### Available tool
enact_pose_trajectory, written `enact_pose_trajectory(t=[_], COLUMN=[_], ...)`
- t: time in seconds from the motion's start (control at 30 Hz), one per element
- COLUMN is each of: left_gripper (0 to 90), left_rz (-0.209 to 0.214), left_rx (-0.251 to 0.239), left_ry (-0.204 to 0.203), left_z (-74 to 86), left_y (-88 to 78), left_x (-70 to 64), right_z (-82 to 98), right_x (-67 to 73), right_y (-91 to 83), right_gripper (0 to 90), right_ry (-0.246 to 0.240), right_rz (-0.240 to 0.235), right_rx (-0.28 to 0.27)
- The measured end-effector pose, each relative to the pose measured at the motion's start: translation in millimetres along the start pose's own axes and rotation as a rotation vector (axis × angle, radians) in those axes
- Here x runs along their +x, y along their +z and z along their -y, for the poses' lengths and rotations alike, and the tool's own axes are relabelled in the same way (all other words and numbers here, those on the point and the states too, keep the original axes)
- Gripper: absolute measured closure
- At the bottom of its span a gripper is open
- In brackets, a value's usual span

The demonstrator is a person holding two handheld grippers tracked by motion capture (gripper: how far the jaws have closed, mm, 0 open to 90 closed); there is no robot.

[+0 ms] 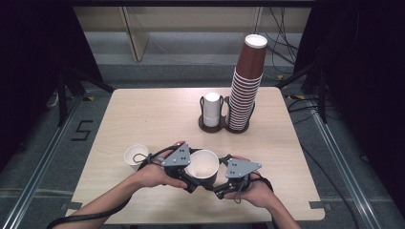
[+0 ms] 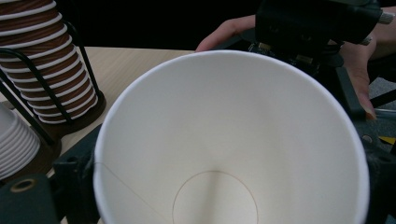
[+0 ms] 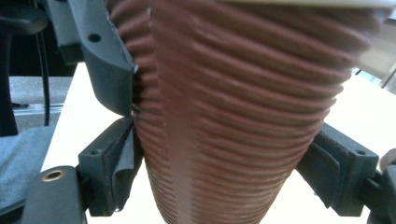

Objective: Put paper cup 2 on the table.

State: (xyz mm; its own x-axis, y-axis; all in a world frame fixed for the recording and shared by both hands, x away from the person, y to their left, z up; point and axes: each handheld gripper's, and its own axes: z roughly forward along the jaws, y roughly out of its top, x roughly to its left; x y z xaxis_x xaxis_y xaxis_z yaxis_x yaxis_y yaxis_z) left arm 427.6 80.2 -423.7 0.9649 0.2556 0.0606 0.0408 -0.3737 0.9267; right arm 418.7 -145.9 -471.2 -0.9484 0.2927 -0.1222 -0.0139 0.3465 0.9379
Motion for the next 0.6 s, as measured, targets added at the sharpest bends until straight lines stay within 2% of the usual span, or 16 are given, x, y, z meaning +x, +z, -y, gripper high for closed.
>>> enact_pose_trajectory(t=[0.07,0.13,0.17,0.3,0.33,0.37,0.4,0.43,0.57,0.6], left_gripper=[9.3,9.3,9.3,9.1,9.1,9.2,9.3,9.2,9.3,9.2], left_rz=[-0.015,-0.042,-0.053,-0.136,-0.156,-0.172,-0.199,-0.221,-0.301,-0.315], left_rx=[-0.014,-0.008,-0.007,0.024,0.024,0.042,0.034,0.037,0.061,0.067], left_ry=[-0.004,0.007,0.009,0.004,-0.007,-0.066,-0.034,-0.030,-0.068,-0.072], left_z=[-0.7,-1.7,-1.9,-0.7,0.6,3.0,4.6,5.4,13.1,15.4], left_y=[-3.5,-8.0,-10.3,-23.7,-27.1,-31.3,-35.2,-38.7,-54.0,-58.0], left_x=[-1.6,-3.4,-4.5,-7.9,-8.6,-13.1,-11.0,-11.4,-16.0,-17.0], right_z=[-1.4,-1.6,-0.9,4.5,6.4,8.4,10.2,12.9,21.7,24.2], right_x=[0.5,1.3,0.6,-2.1,-4.0,-4.0,-3.3,-5.2,-11.1,-11.8], right_y=[2.4,3.1,2.7,-7.3,-10.8,-14.7,-18.9,-25.2,-41.7,-46.4], right_gripper=[15.7,12.7,11.4,10.2,10.2,10.2,10.2,10.3,10.7,10.7], right_ry=[0.002,0.025,0.022,0.043,0.034,0.052,0.084,0.081,0.131,0.157], right_rz=[0.005,0.015,0.019,0.059,0.072,0.084,0.104,0.133,0.228,0.250], right_rx=[0.006,0.020,0.028,0.042,0.037,0.033,0.027,0.024,-0.001,0.003])
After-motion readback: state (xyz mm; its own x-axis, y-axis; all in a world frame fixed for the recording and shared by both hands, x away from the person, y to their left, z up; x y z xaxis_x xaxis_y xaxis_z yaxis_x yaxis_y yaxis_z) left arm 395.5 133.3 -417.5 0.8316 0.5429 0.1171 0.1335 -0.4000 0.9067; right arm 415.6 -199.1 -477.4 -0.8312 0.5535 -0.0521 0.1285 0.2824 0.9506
